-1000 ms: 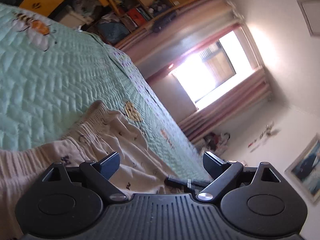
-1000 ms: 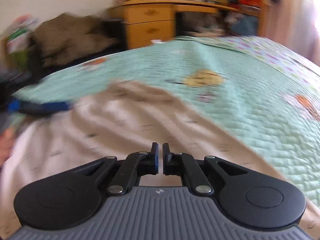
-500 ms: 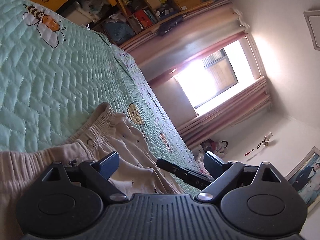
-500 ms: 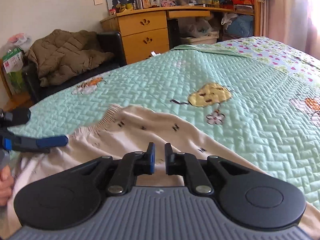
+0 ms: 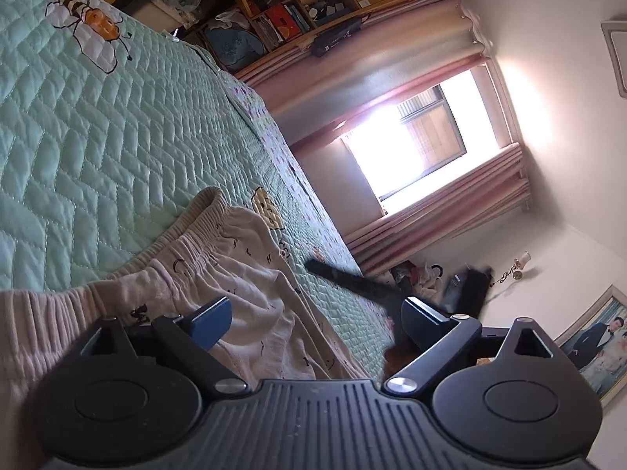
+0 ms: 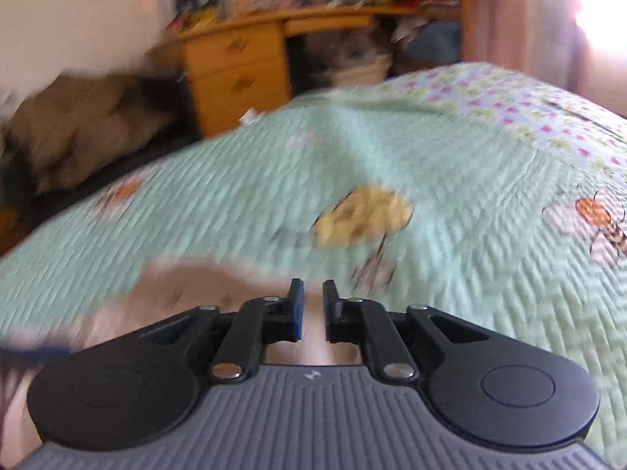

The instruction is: Fold clothes

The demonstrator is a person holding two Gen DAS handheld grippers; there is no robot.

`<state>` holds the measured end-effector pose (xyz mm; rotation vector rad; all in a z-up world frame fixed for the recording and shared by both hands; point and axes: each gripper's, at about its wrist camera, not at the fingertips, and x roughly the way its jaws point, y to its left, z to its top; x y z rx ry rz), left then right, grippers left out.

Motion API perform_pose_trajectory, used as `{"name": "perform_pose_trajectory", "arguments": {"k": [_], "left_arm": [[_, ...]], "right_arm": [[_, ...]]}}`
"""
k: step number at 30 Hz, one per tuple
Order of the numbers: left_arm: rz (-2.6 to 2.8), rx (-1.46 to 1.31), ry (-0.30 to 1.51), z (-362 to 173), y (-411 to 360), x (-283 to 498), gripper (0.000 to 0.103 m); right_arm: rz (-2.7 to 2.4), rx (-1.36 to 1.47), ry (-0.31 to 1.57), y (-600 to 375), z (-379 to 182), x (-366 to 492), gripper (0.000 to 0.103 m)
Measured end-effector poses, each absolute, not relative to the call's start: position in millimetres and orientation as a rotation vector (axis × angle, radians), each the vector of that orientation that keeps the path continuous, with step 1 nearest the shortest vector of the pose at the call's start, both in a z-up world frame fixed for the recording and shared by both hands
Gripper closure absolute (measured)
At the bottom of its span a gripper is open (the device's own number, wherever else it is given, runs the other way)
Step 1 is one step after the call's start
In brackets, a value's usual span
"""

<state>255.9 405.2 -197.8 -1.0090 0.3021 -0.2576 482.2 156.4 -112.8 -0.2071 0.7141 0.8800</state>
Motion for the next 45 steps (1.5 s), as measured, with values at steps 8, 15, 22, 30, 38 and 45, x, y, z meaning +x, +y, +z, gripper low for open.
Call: {"name": "perform_pose_trajectory", "arguments": {"k": [8,15,22,30,38,45], "left_arm": [[-0.257,-0.986,0.316,-197,402,257,0.009],[-0.247,-0.958,0.337,-196,400,261,0.009],[-0.238,-0.916,0.351,-196,396,263,0.009],[-0.240,-0.910,0.352,-197,397,263,0.009],[-0.239,-0.865,0.379,-193,392,267,0.008],[-0.249,-0.960,0.317,-193,406,258,0.007]], "right_arm": [[0.530,-0.473,0.598,143,-127,505,0.087],[0.700,-0.491,0.753,107,-115,445,0.087],[0.399,-0.323,0.590,56,-122,493,0.079],[0.451,-0.301,0.683,16,-131,476,0.070],[0.756,-0.321,0.674,68,-103,406,0.073],[0.399,-0.276,0.637,73,-110,420,0.070]]}}
